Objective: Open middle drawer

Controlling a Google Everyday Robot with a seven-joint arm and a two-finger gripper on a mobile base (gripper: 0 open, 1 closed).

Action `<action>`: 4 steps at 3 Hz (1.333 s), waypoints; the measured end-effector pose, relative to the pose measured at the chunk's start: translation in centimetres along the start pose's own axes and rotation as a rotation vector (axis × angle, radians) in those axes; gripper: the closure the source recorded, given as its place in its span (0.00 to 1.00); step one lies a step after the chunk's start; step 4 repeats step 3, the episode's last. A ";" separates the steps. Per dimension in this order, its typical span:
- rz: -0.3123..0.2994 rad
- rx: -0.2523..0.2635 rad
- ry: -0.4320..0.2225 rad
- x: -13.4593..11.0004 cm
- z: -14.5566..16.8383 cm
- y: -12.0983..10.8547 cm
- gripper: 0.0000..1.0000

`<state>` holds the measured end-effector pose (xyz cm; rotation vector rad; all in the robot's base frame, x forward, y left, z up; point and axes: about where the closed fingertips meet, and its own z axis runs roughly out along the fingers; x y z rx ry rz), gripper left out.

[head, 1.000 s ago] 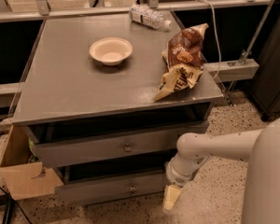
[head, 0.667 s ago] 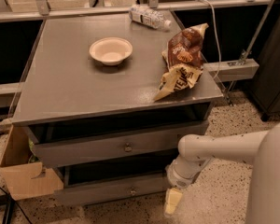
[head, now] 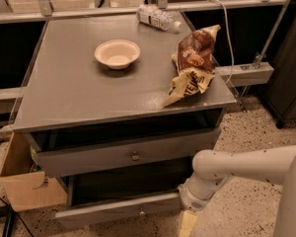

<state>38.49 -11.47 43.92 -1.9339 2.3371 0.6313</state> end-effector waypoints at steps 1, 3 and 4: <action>0.013 -0.020 0.004 0.8 0.1 1.6 0.00; 0.036 -0.072 0.000 2.3 0.4 5.0 0.00; 0.036 -0.072 0.000 2.3 0.4 5.0 0.00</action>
Offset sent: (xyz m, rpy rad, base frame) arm -0.0585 -0.0181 0.0046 -0.0042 0.0860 -0.0144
